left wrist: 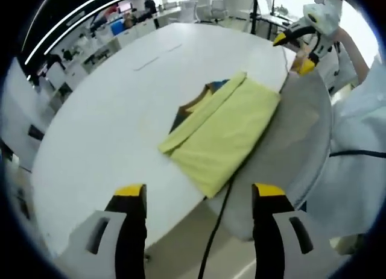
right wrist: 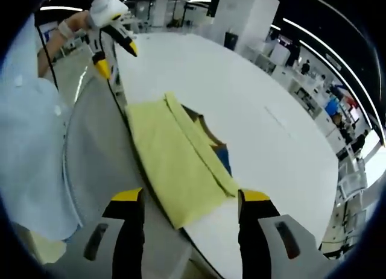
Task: Fold the garment on the visible template until the final outline fits inside the template.
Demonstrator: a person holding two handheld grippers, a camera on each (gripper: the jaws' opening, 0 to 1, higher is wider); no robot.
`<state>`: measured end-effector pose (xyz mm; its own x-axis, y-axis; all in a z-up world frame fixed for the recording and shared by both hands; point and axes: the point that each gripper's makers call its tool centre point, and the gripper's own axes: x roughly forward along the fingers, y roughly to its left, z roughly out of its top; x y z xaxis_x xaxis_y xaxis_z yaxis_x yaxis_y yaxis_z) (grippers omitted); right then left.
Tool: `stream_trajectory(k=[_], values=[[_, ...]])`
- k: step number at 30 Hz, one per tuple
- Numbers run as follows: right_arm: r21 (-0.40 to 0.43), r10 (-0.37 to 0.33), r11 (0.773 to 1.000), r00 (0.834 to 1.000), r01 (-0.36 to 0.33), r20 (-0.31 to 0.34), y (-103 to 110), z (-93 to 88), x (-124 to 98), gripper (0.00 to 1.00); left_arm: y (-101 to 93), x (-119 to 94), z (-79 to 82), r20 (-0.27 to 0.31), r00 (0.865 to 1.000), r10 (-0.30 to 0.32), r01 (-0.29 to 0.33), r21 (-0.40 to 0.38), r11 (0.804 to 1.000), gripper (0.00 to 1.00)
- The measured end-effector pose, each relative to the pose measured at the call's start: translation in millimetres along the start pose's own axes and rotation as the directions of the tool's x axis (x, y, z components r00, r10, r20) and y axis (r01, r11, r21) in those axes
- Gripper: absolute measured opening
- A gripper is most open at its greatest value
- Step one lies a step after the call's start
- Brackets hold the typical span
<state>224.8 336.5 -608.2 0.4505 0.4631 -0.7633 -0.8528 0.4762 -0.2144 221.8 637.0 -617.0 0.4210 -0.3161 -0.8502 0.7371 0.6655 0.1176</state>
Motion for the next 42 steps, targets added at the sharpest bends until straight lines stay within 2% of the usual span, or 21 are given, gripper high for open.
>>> stream_trajectory(k=[4,9,14,18,30,36,42], values=[[0.001,-0.019,1.000,1.000,0.019,0.003,-2.2,-0.1,-1.8,0.71,-0.1,-2.5,1.0,0.011,1.000,0.009,-0.009,-0.002,1.000,0.80],[-0.002,-0.046,0.999,0.999,0.046,0.008,-6.3,0.1,-2.9,0.82,-0.3,-4.9,4.8,0.034,0.999,0.017,-0.018,0.009,1.000,0.88],[0.000,-0.056,0.998,0.998,0.056,0.026,-7.9,3.9,-3.7,0.85,-2.8,-4.8,6.9,0.045,0.999,0.010,-0.011,0.010,1.000,0.96],[0.007,-0.084,0.996,0.996,0.084,0.039,-12.6,6.0,-3.7,0.98,-5.0,-2.6,5.8,0.040,0.999,0.003,-0.004,0.018,1.000,0.98],[0.035,-0.087,0.996,0.995,0.085,0.053,-9.8,4.8,-5.0,1.00,3.1,-6.0,14.4,0.087,0.995,0.051,-0.053,0.018,0.998,1.00],[0.035,-0.085,0.996,0.995,0.083,0.044,-9.9,2.0,-3.3,1.00,1.6,-3.3,7.4,0.041,0.998,0.046,-0.047,0.023,0.999,1.00],[0.050,-0.084,0.995,0.996,0.083,0.024,-12.9,-3.4,0.4,1.00,3.5,-0.9,7.4,0.039,0.999,0.038,-0.038,0.012,0.999,1.00]])
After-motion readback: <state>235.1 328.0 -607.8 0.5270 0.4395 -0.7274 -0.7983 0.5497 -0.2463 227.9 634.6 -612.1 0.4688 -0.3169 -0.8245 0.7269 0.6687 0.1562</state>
